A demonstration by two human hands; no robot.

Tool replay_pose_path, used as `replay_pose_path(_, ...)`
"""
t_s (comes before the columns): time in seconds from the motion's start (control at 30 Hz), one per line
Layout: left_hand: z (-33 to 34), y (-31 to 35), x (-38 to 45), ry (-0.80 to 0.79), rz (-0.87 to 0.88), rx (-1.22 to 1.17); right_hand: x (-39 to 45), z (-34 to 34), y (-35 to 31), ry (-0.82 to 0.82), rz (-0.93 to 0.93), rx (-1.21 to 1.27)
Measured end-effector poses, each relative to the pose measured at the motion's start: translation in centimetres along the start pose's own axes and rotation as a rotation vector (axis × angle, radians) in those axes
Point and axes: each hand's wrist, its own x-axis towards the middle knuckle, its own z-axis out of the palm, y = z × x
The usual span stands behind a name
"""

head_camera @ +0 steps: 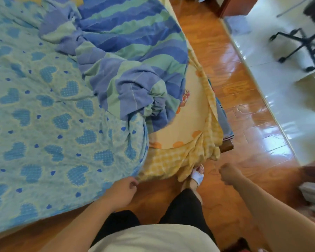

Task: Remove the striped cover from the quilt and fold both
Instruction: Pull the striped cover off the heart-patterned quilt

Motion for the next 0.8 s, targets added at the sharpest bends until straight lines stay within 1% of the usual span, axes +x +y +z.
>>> replay_pose_path(0.03,1.4,2.1,1.2,-0.010,0.012,-0.018,1.5,-1.4,-0.5,-0.003,0.050,0.128)
replay_pose_path(0.07,2.9,4.3,2.6,-0.017,0.016,-0.030,3.6,-2.8,-0.7,0.036,0.005,0.145)
replay_pose_path(0.1,4.4,6.5,4.0,-0.020,0.011,-0.044,5.5,-4.1,-1.4,0.073,-0.061,0.097)
replay_pose_path(0.13,6.2,8.7,5.7,-0.021,-0.009,-0.079,8.1,-5.0,-2.3,0.089,-0.106,0.138)
replay_pose_path(0.17,8.0,10.7,7.5,-0.011,-0.030,-0.129,10.2,-5.6,-3.4,0.082,-0.170,0.113)
replay_pose_path(0.2,9.6,12.7,9.3,0.009,-0.048,-0.177,12.3,-5.6,-4.4,0.055,-0.211,0.141)
replay_pose_path(0.23,11.1,14.8,10.9,0.041,-0.066,-0.207,14.3,-5.4,-5.0,0.021,-0.232,0.103)
replay_pose_path(0.3,13.2,18.1,13.9,0.109,-0.110,-0.194,18.1,-4.7,-5.6,0.018,-0.217,0.002)
replay_pose_path(0.37,14.6,20.9,15.7,0.131,-0.140,-0.142,20.3,-5.2,-4.7,0.072,-0.190,0.055)
replay_pose_path(0.4,15.0,22.0,16.1,0.121,-0.157,-0.134,21.0,-6.4,-3.7,0.130,-0.156,0.182)
replay_pose_path(0.47,15.5,23.1,16.3,0.110,-0.152,-0.139,22.9,-10.1,-0.8,0.296,-0.043,0.269)
replay_pose_path(0.5,15.7,23.5,16.2,0.110,-0.150,-0.139,24.1,-12.2,0.7,0.330,-0.014,0.238)
replay_pose_path(0.53,15.7,23.4,16.1,0.112,-0.149,-0.134,25.3,-14.1,2.0,0.331,-0.010,0.194)
replay_pose_path(0.6,15.3,23.0,16.5,0.126,-0.159,-0.113,27.5,-16.5,2.9,0.234,-0.085,-0.081)
replay_pose_path(0.63,15.0,22.6,16.6,0.146,-0.178,-0.118,28.4,-16.5,2.5,0.183,-0.115,-0.208)
replay_pose_path(0.67,14.4,22.1,16.6,0.181,-0.202,-0.140,29.1,-15.8,1.8,0.122,-0.121,-0.281)
replay_pose_path(0.73,12.8,21.2,16.5,0.304,-0.226,-0.187,29.4,-13.9,-0.7,0.032,-0.051,-0.342)
replay_pose_path(0.8,10.6,20.4,15.9,0.493,-0.218,-0.212,28.7,-12.5,-5.1,0.028,0.052,-0.219)
